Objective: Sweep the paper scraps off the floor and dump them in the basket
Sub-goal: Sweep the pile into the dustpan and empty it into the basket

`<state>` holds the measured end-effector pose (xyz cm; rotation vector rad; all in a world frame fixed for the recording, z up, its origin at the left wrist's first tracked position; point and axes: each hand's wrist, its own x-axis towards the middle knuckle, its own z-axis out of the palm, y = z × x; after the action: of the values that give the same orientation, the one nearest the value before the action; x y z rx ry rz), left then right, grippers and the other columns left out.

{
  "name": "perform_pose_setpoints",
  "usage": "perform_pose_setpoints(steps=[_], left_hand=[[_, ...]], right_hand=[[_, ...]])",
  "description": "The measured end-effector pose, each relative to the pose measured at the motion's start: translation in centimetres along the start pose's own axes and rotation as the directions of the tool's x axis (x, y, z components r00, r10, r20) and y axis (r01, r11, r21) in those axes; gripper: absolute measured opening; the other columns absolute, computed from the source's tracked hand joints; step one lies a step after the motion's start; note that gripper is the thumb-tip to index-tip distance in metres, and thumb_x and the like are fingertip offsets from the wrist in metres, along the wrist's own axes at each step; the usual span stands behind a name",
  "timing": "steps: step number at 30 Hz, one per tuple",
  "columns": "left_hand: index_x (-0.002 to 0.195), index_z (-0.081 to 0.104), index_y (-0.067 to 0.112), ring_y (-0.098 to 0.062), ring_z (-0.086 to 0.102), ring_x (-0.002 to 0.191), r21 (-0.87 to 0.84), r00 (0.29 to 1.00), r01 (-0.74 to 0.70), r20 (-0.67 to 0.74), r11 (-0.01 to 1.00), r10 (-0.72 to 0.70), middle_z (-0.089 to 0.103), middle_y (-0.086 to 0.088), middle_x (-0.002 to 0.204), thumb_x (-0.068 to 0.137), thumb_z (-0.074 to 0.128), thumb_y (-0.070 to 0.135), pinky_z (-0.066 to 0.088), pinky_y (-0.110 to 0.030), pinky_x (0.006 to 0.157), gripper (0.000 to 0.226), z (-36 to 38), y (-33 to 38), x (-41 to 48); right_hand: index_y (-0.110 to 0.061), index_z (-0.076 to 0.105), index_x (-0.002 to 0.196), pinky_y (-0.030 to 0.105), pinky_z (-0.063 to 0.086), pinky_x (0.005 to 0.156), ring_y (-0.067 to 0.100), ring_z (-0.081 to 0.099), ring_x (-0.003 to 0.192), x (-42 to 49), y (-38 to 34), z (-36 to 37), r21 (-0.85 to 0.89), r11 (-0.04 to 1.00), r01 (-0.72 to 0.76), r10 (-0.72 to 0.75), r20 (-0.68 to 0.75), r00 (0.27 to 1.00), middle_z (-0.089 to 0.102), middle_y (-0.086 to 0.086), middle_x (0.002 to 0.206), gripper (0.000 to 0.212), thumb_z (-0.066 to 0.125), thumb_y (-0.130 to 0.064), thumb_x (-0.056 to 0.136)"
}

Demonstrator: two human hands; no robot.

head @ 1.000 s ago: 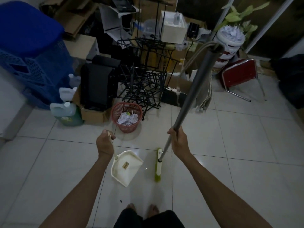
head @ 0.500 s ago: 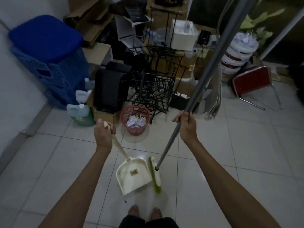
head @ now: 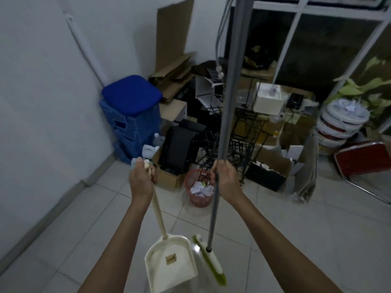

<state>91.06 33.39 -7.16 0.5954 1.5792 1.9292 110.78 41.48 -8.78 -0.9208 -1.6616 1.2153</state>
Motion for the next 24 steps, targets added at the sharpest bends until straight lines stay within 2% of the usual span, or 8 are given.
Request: perform_pose_setpoints(steps=[5, 8, 11, 14, 17, 21, 24], left_hand=[[0.036, 0.04, 0.026, -0.017, 0.033, 0.045, 0.052, 0.998, -0.006, -0.067, 0.999, 0.009, 0.04, 0.003, 0.039, 0.08, 0.032, 0.048, 0.027, -0.032, 0.052, 0.05, -4.6, 3.4, 0.6], [0.047, 0.038, 0.021, -0.018, 0.031, 0.047, 0.013, 0.993, -0.026, -0.118, 1.0, 0.027, 0.039, 0.003, 0.04, 0.08, 0.034, 0.048, 0.026, -0.032, 0.051, 0.042, -8.6, 5.4, 1.2], [0.055, 0.036, 0.015, -0.017, 0.033, 0.045, 0.05, 0.99, -0.034, -0.133, 0.998, 0.04, 0.04, 0.003, 0.04, 0.078, 0.032, 0.05, 0.028, -0.031, 0.051, 0.042, -12.0, 6.8, 1.8], [0.048, 0.04, 0.014, -0.019, 0.035, 0.045, 0.078, 0.981, -0.054, -0.182, 0.996, 0.067, 0.04, 0.002, 0.039, 0.078, 0.03, 0.053, 0.029, -0.031, 0.053, 0.049, -15.7, 7.9, 1.9], [0.035, 0.043, 0.023, -0.021, 0.036, 0.048, 0.11, 0.972, -0.064, -0.22, 0.992, 0.087, 0.041, 0.002, 0.039, 0.074, 0.03, 0.058, 0.031, -0.035, 0.06, 0.054, -19.3, 8.6, 2.1], [0.034, 0.045, 0.022, -0.022, 0.038, 0.049, 0.144, 0.954, -0.086, -0.272, 0.986, 0.123, 0.043, 0.002, 0.04, 0.076, 0.029, 0.056, 0.033, -0.039, 0.062, 0.056, -23.8, 9.6, 2.7], [0.034, 0.045, 0.021, -0.022, 0.039, 0.048, 0.125, 0.938, -0.071, -0.33, 0.99, 0.109, 0.043, 0.001, 0.04, 0.08, 0.029, 0.052, 0.033, -0.039, 0.062, 0.057, -26.7, 10.4, 3.1]], right_hand=[[-0.01, 0.046, 0.075, 0.034, 0.036, 0.052, 0.015, 0.042, 0.051, 0.9, -2.9, 4.4, 0.017, 0.999, 0.034, -0.036, 0.112, 0.993, 0.045, 0.002, 0.058, 0.048, 0.033, -0.054, 0.088], [-0.008, 0.046, 0.075, 0.036, 0.037, 0.052, 0.018, 0.043, 0.052, 1.5, -4.3, 8.0, 0.005, 0.997, 0.075, -0.074, 0.197, 0.978, 0.046, 0.001, 0.058, 0.049, 0.033, -0.053, 0.09], [-0.008, 0.047, 0.076, 0.034, 0.038, 0.053, 0.017, 0.044, 0.054, 2.0, -5.4, 11.3, -0.012, 0.995, 0.095, -0.088, 0.273, 0.958, 0.047, 0.001, 0.059, 0.05, 0.033, -0.054, 0.09], [-0.008, 0.046, 0.076, 0.03, 0.039, 0.054, 0.013, 0.045, 0.055, 1.9, -6.7, 15.3, -0.015, 0.994, 0.11, -0.098, 0.343, 0.934, 0.047, 0.002, 0.06, 0.049, 0.033, -0.053, 0.09], [-0.01, 0.047, 0.074, 0.033, 0.04, 0.057, 0.017, 0.045, 0.056, 1.6, -7.8, 19.0, 0.004, 0.995, 0.102, -0.094, 0.424, 0.901, 0.048, 0.004, 0.06, 0.043, 0.032, -0.043, 0.095], [0.005, 0.047, 0.076, 0.026, 0.041, 0.056, 0.02, 0.043, 0.055, 1.6, -8.7, 23.8, 0.041, 0.994, 0.1, -0.107, 0.512, 0.853, 0.045, 0.012, 0.059, 0.051, 0.03, -0.039, 0.096], [0.0, 0.047, 0.078, 0.029, 0.041, 0.06, 0.021, 0.043, 0.058, 1.5, -9.2, 27.4, 0.055, 0.996, 0.077, -0.094, 0.555, 0.827, 0.046, 0.011, 0.062, 0.05, 0.03, -0.044, 0.094]])
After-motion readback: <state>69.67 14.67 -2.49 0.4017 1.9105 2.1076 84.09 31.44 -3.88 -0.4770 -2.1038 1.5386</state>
